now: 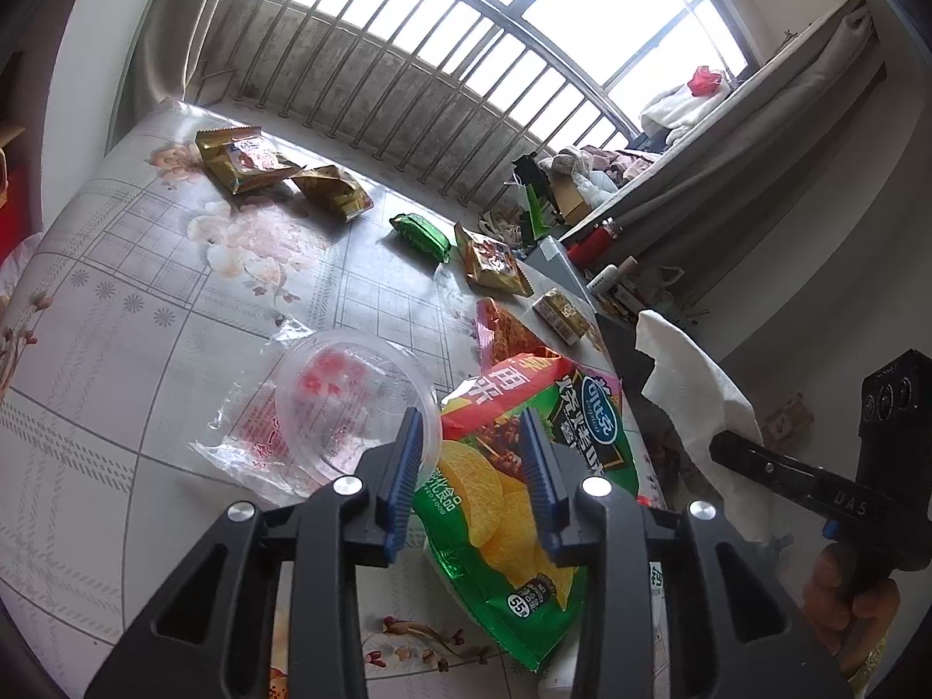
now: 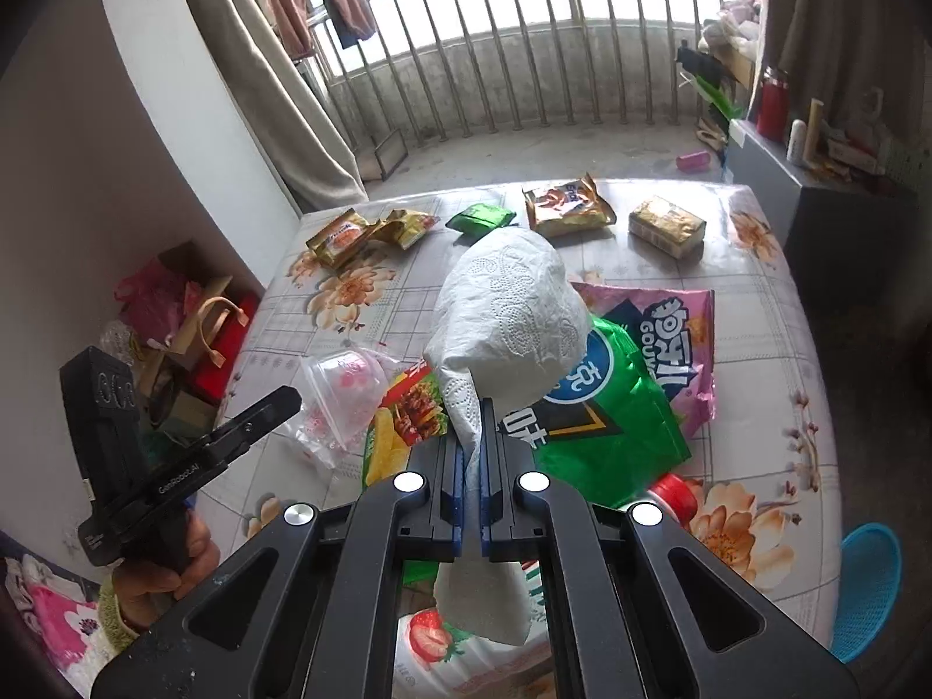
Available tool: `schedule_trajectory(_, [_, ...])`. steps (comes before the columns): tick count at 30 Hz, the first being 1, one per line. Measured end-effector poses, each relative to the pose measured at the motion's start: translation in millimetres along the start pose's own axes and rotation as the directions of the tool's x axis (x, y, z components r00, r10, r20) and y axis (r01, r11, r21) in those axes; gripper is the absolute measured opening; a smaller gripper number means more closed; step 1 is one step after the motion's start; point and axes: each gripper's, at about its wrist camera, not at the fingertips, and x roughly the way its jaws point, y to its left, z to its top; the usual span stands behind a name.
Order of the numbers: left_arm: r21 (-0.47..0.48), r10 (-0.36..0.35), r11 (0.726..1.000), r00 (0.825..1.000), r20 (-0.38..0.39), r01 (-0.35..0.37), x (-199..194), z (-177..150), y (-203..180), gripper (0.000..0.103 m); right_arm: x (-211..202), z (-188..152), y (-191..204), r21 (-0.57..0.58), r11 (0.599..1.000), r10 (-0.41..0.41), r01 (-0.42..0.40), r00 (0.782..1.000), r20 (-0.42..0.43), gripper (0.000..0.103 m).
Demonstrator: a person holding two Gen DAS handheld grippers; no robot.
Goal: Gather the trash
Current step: 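Grasp the white tissue with the right tool while the left tool grasps the clear plastic cup, then carry the tissue and plastic cup over to the blue wastebasket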
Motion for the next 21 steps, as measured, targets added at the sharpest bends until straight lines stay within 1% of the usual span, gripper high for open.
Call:
schedule_trajectory(4, [0.011,0.093,0.996,0.995,-0.023,-0.093,17,1,-2,0.034,-19,-21,-19,0.056,0.998,0.025,-0.026,1.000,0.017,0.002])
schedule_trajectory(10, [0.030,0.159,0.987,0.987,-0.037,-0.158,36,1,-2,0.033,-52,-55,-44,0.140,0.989,0.045,-0.052,0.997,0.056,0.003])
schedule_trajectory(11, [0.034,0.159,0.987,0.987,-0.036,-0.158,37,1,-1,0.025,-57,-60,-48,0.153,0.987,0.044,-0.053,0.997,0.061,0.003])
schedule_trajectory(14, [0.064,0.177,0.982,0.984,-0.026,-0.175,38,2,-4,0.008,-68,-75,-59,0.189,0.980,0.042,-0.055,0.996,0.074,0.002])
schedule_trajectory(17, [0.074,0.181,0.981,0.983,-0.004,-0.180,33,4,-8,0.005,-73,-89,-69,0.226,0.972,0.039,-0.055,0.996,0.074,0.002])
schedule_trajectory(21, [0.102,0.184,0.977,0.982,0.048,-0.188,21,8,-17,0.005,-74,-108,-84,0.289,0.955,0.048,-0.065,0.997,0.064,0.002])
